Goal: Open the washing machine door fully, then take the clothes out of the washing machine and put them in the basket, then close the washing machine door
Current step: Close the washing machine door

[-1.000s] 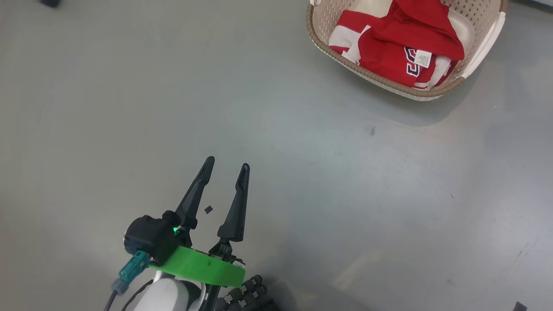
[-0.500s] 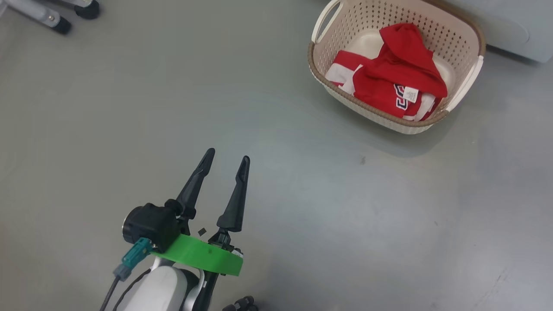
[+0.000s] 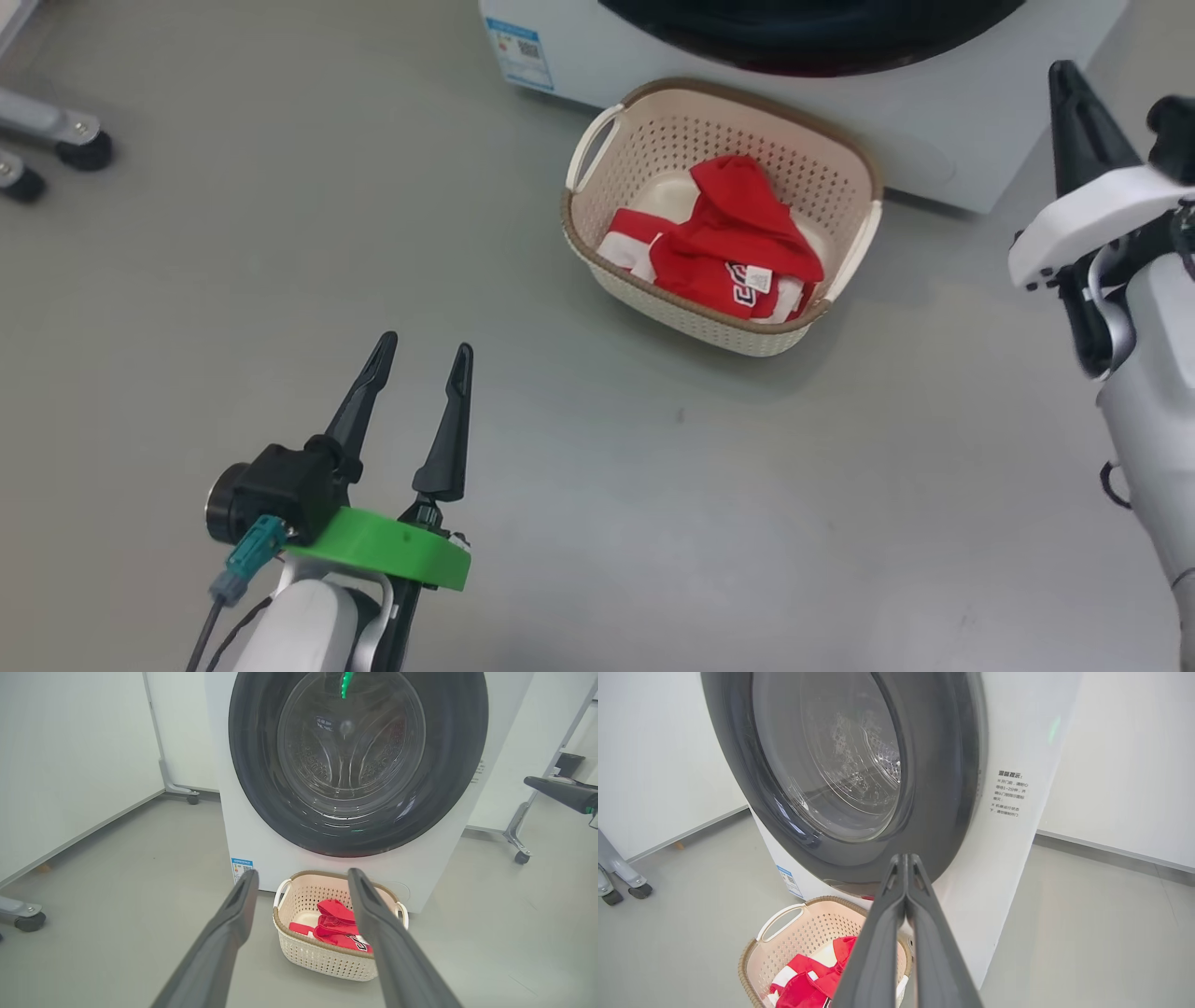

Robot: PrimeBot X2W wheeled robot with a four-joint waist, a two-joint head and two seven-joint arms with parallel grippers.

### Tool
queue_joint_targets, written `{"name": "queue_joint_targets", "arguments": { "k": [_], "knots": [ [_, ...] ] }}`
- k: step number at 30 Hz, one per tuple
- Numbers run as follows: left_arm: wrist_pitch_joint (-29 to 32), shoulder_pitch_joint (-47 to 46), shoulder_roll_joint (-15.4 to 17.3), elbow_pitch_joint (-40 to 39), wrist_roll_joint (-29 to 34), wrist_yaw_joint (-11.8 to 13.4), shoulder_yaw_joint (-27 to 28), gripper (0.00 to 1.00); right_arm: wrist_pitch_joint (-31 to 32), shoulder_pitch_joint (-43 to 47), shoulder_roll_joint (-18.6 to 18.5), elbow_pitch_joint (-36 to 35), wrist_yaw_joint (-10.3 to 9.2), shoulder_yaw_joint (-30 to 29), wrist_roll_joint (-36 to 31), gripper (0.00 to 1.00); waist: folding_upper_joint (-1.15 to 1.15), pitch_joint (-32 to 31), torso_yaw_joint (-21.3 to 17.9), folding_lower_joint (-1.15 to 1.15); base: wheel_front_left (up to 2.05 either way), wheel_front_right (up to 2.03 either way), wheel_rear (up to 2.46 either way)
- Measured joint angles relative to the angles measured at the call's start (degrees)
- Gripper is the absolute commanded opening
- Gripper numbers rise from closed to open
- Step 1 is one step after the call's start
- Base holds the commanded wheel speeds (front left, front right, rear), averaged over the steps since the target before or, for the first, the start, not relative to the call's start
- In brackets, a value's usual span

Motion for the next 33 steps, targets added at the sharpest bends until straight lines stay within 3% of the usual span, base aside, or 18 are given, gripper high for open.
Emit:
{"name": "queue_joint_targets", "arguments": {
  "k": [12,18,28,29,31,33],
  "knots": [
    [0.0,7.5,1.5,1.8,1.9,-0.1,5.9,1.00,0.0,15.3,5.4,-7.4,-1.05,-3.4,2.0,0.00,0.00,-8.8,-8.9,0.00,0.00,0.00,0.00],
    [0.0,10.2,1.8,1.5,2.9,-0.3,7.2,1.00,0.0,23.0,5.5,-12.7,-3.03,-5.6,1.7,0.00,0.00,-13.6,-13.9,0.00,0.00,0.00,0.00],
    [0.0,12.8,1.7,0.2,3.4,-0.9,9.5,1.00,0.0,32.9,5.8,-22.4,-5.50,-8.3,-1.5,0.00,0.00,-17.6,-18.7,0.00,0.00,0.00,0.00],
    [0.0,13.0,1.7,0.1,3.4,-0.9,9.8,1.00,0.0,33.6,6.0,-23.6,-5.67,-8.6,-1.9,0.15,0.00,-17.8,-19.0,0.00,0.00,0.00,0.00],
    [0.0,13.3,1.7,-0.1,3.4,-0.9,9.9,1.00,0.0,34.3,6.3,-24.8,-6.08,-8.9,-2.1,1.00,0.00,-17.9,-19.3,0.00,0.00,0.00,0.00],
    [0.0,13.8,1.6,-0.4,3.6,-0.9,10.1,1.00,0.0,35.6,6.8,-26.8,-6.55,-9.6,-2.4,1.00,0.00,-18.1,-19.9,0.00,0.00,0.00,0.00]
  ]
}}
